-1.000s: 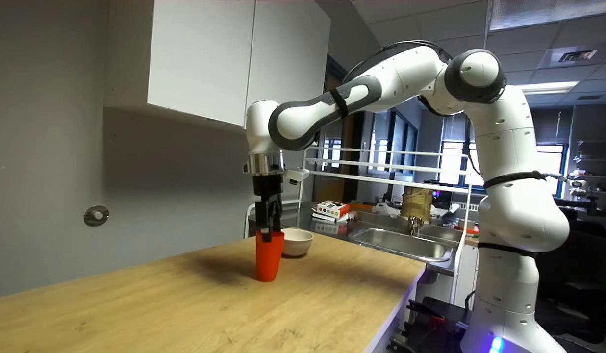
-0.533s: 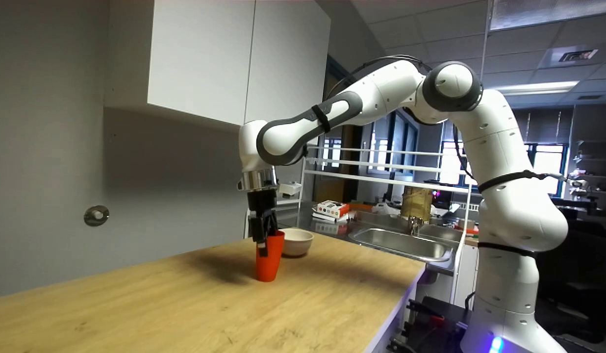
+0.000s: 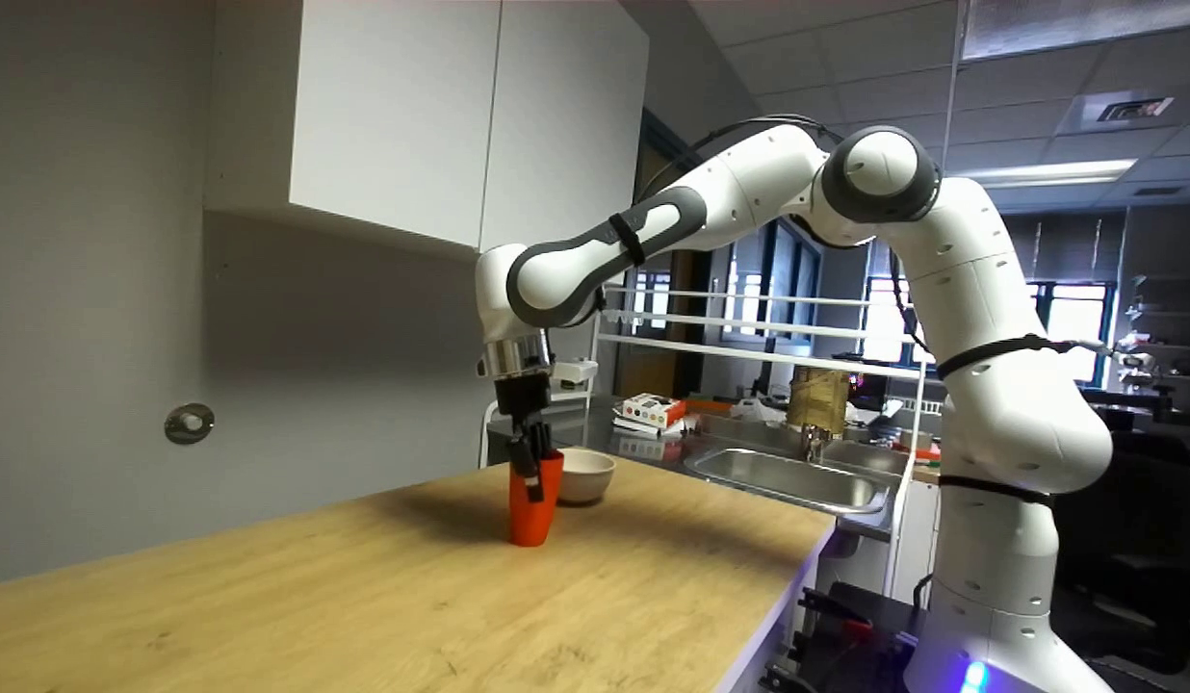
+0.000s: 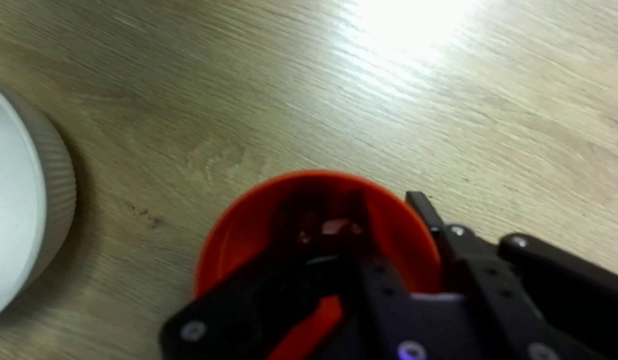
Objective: Pour the contents in the cup into the bowl
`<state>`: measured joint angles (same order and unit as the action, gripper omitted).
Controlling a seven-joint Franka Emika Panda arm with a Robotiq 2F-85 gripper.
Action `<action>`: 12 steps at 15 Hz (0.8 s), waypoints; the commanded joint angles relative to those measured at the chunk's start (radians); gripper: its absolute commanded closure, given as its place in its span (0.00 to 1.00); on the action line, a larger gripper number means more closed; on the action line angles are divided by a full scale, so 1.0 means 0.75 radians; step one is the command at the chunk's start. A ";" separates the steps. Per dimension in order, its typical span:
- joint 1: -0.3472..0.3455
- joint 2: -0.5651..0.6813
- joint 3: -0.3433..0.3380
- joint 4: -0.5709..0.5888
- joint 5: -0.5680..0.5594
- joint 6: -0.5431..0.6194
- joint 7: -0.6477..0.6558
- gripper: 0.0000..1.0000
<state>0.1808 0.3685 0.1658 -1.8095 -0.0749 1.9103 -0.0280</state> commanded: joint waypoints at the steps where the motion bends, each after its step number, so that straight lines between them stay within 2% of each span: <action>1: 0.015 -0.114 -0.025 -0.079 -0.061 -0.047 0.041 0.95; 3: 0.016 -0.175 -0.033 -0.136 -0.113 -0.060 0.070 0.98; 4: 0.016 -0.212 -0.036 -0.172 -0.140 -0.071 0.087 0.94; 8: 0.000 -0.367 -0.039 -0.324 -0.214 -0.096 0.129 0.93; 12: -0.036 -0.512 -0.038 -0.382 -0.150 -0.148 -0.009 0.94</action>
<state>0.1718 0.0915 0.1405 -2.0471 -0.2131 1.8242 0.0336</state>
